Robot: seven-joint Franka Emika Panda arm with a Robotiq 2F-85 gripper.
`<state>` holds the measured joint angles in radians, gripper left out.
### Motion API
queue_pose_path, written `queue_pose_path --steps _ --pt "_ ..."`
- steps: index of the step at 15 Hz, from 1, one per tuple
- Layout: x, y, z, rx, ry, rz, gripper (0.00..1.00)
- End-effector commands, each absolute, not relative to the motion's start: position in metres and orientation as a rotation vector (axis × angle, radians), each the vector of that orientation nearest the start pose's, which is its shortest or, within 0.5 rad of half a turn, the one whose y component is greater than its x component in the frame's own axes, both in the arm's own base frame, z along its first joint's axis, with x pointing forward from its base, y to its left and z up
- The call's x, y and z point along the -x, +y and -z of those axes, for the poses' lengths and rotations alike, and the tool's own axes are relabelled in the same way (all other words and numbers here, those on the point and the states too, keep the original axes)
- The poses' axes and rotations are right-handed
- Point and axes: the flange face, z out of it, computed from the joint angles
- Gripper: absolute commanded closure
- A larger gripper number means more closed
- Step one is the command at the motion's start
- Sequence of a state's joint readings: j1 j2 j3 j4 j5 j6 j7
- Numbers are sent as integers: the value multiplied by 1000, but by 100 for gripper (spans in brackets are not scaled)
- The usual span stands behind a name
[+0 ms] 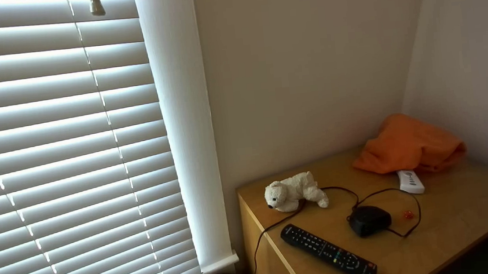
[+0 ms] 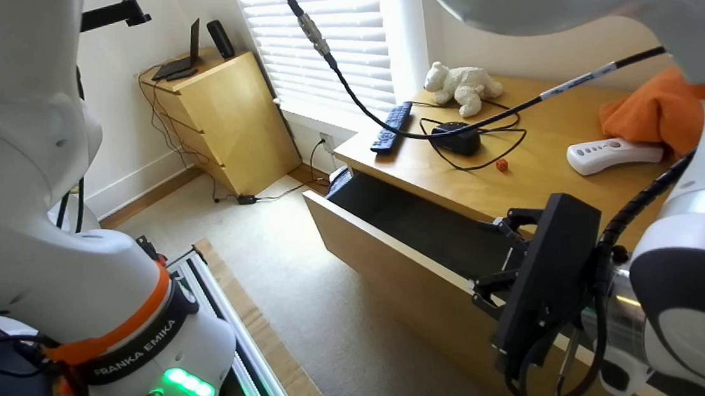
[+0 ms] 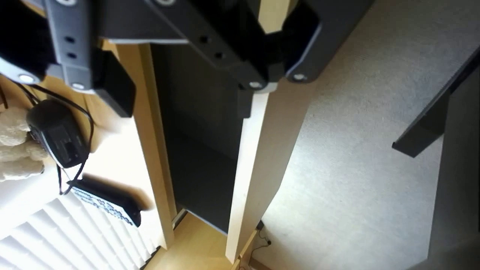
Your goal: Open the top drawer
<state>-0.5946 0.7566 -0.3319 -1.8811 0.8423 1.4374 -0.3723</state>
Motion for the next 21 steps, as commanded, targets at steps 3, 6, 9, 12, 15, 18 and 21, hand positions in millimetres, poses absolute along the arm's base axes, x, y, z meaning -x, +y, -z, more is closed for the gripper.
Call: queue_pose_path --steps 3,6,9,12,15,18,21 --pt "-382 -358 -116 2011 877 -360 74" --pt "-392 -360 -118 2161 827 -237 96" --pt "-399 -356 -123 2304 771 -163 100" --pt "-400 -349 -124 2416 728 -169 100" --pt "-398 -344 -125 2499 691 -188 100" --pt "-393 -339 -121 2558 661 -229 100" --pt "-386 -336 -118 2592 624 -285 100"
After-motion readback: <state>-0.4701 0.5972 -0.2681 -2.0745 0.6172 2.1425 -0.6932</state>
